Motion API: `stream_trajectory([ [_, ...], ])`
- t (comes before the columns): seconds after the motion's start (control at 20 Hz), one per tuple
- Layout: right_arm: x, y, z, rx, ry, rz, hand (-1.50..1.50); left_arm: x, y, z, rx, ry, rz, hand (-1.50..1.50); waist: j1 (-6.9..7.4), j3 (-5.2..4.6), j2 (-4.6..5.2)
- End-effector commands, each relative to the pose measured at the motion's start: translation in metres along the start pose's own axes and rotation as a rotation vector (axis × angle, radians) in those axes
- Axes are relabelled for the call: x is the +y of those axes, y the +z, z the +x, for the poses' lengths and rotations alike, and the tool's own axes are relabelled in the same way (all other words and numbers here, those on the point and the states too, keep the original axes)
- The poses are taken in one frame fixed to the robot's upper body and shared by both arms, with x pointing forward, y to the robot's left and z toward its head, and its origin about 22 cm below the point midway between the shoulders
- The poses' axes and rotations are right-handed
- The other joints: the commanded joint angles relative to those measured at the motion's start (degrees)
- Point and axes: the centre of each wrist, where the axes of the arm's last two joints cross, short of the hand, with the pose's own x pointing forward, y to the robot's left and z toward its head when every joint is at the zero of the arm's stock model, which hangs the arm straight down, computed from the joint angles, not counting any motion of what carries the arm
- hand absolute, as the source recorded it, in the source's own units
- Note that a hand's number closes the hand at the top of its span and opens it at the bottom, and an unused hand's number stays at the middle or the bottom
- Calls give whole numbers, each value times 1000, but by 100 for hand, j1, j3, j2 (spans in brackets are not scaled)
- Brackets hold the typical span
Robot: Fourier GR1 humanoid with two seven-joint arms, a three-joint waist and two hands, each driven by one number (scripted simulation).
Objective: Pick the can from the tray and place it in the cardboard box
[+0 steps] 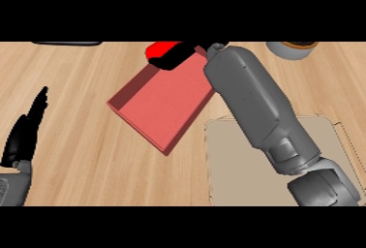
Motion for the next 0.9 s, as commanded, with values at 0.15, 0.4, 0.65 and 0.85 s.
stream_trajectory([
  [0.15, 21, -10, -9, 73, 26, 15, 150, -18, 2, 11, -29, 19, -36, 0, 212, -3, 74],
  [0.4, 30, -7, -23, 208, 12, -11, 150, -10, -12, 21, -52, 7, -51, 0, 328, -7, 123],
  [0.65, 31, -8, -26, 282, -76, 19, -150, -25, -8, 26, -77, -1, -73, 0, 580, -5, 158],
  [0.85, 38, 0, -41, 227, -112, -8, -150, -22, -6, 12, -72, -12, -43, 0, 506, -4, 178],
])
